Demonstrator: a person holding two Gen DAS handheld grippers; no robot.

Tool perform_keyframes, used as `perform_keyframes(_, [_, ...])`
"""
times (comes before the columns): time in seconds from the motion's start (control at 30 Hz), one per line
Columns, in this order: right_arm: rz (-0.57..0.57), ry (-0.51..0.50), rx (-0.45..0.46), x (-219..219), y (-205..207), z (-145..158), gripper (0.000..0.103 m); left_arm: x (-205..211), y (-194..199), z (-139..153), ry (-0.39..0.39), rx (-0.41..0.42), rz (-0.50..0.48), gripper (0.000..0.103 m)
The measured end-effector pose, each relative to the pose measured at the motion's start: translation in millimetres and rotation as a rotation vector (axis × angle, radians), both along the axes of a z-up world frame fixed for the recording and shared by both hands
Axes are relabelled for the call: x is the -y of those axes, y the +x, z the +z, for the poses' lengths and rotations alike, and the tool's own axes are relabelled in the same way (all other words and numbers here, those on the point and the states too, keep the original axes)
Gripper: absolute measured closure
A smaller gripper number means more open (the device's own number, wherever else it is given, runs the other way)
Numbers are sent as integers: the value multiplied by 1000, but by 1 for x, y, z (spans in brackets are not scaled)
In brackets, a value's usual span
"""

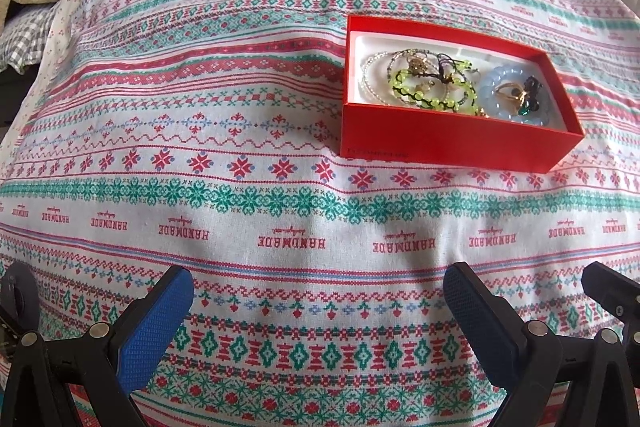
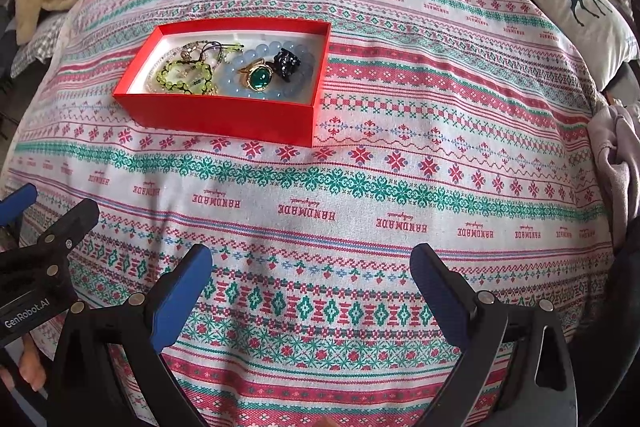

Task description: Organize jewelry

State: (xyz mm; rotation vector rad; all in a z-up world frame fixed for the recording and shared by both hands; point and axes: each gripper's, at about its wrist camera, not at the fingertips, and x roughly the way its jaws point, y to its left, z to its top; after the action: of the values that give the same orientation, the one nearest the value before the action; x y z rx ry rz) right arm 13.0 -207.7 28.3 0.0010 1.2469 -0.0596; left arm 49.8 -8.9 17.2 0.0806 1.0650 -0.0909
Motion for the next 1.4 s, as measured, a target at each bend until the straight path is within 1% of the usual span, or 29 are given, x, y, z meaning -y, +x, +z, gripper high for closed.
perform_keyframes(1.4, [-5, -8, 7, 1, -1, 2, 3, -1, 0, -1, 11, 9, -20, 1])
